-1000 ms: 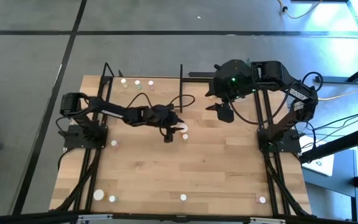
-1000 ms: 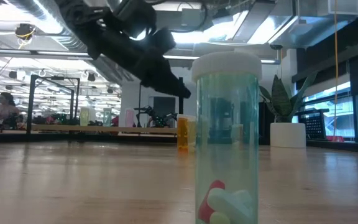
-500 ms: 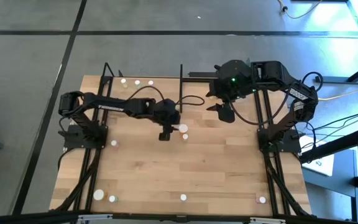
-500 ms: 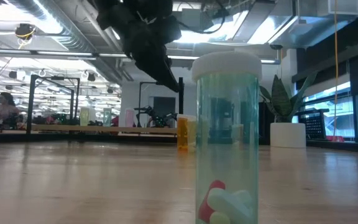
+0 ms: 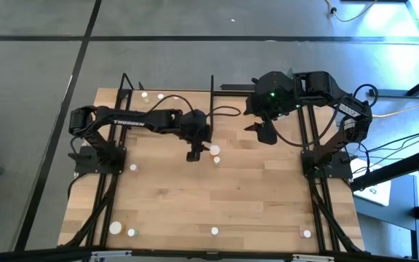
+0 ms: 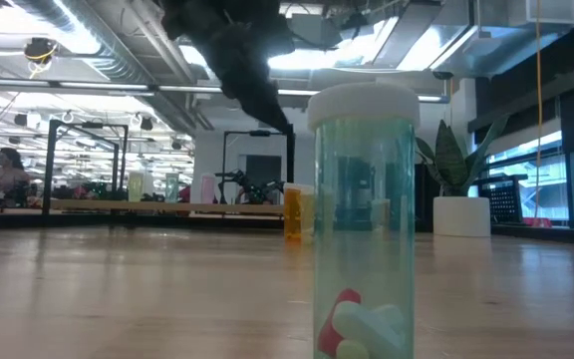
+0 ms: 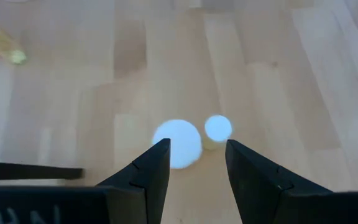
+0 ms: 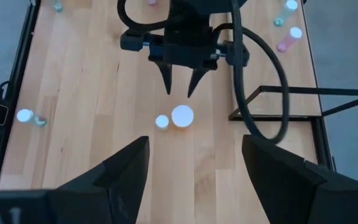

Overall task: Pick and place medicine bottles onto shelf by color
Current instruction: Put the middle orange pill bottle on the shelf

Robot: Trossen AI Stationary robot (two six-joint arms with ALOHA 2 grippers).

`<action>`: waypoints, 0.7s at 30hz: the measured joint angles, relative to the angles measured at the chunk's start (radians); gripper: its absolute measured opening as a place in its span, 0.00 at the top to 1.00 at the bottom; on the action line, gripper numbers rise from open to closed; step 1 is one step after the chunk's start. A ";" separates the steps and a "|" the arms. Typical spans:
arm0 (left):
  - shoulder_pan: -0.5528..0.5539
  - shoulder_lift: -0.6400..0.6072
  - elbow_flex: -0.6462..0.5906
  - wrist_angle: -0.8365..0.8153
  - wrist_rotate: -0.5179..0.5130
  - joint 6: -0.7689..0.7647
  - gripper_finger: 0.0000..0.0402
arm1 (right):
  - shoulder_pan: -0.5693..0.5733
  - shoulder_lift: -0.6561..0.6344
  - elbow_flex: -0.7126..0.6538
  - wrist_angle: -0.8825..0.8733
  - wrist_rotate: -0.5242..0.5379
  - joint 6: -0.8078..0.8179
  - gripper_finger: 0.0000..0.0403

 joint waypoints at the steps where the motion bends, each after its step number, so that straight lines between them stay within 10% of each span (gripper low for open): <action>1: 0.000 0.000 0.007 -0.003 -0.012 -0.002 0.63 | 0.000 0.000 0.000 0.003 0.000 -0.001 0.36; 21: 0.011 0.047 0.032 -0.026 0.034 -0.048 0.61 | 0.000 0.000 0.000 0.020 0.000 -0.004 0.36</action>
